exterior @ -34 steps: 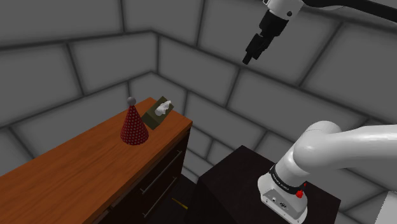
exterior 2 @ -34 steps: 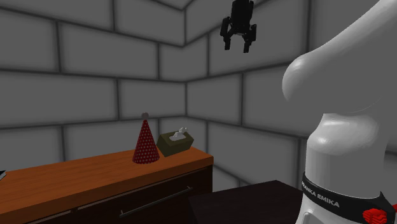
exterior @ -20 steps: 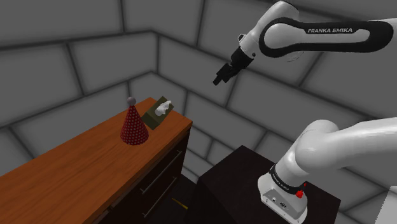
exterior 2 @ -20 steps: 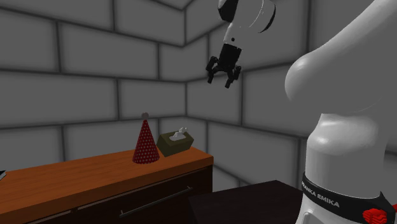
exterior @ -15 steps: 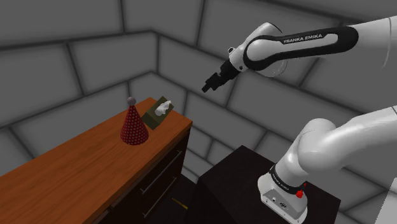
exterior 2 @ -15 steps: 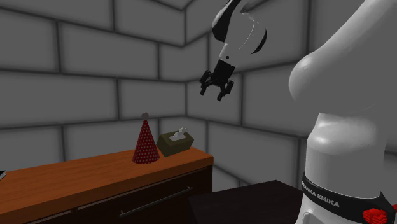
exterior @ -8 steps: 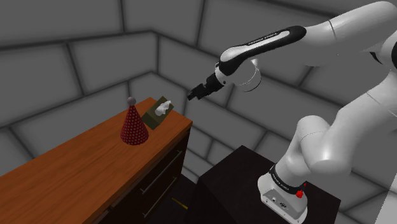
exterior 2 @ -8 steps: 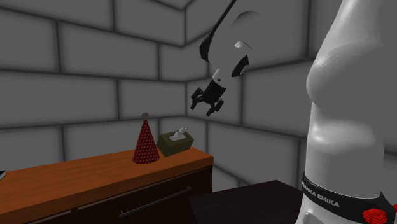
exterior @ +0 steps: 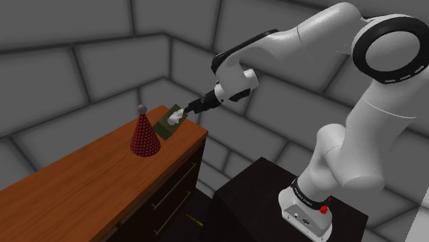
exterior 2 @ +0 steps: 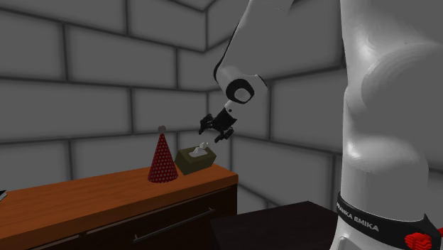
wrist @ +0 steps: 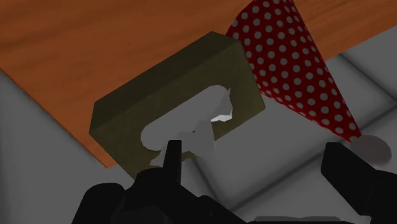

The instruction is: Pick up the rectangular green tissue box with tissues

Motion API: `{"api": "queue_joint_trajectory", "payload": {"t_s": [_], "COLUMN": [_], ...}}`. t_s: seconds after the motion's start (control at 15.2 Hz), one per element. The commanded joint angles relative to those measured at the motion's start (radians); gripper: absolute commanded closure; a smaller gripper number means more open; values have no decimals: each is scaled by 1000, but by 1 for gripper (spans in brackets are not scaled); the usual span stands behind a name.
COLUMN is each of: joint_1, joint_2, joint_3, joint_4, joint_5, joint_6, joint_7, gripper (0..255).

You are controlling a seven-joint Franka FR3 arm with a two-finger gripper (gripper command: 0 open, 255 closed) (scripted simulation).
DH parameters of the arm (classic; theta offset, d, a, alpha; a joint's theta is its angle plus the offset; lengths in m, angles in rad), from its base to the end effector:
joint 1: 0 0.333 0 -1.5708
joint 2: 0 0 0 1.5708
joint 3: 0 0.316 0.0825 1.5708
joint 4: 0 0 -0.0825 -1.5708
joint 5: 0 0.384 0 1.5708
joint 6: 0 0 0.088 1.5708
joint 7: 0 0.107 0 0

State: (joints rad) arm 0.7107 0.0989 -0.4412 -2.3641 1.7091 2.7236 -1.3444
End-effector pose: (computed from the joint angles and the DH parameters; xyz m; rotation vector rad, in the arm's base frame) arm 0.4909 0.0967 0.2913 -2.4650 -0.0915 -0.7602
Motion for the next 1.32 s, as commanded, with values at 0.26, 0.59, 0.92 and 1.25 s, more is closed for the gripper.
{"api": "queue_joint_trajectory", "payload": {"t_s": [0.26, 0.59, 0.92, 1.25], "joint_1": [-17, -25, -28, -29], "joint_2": [209, 270, 289, 288], "joint_3": [21, 24, 25, 24], "joint_4": [156, 168, 171, 169], "joint_5": [274, 342, 362, 361], "joint_6": [-123, -158, -169, -171], "joint_7": [-171, -233, -252, -253], "gripper": [0, 0, 255, 255]}}
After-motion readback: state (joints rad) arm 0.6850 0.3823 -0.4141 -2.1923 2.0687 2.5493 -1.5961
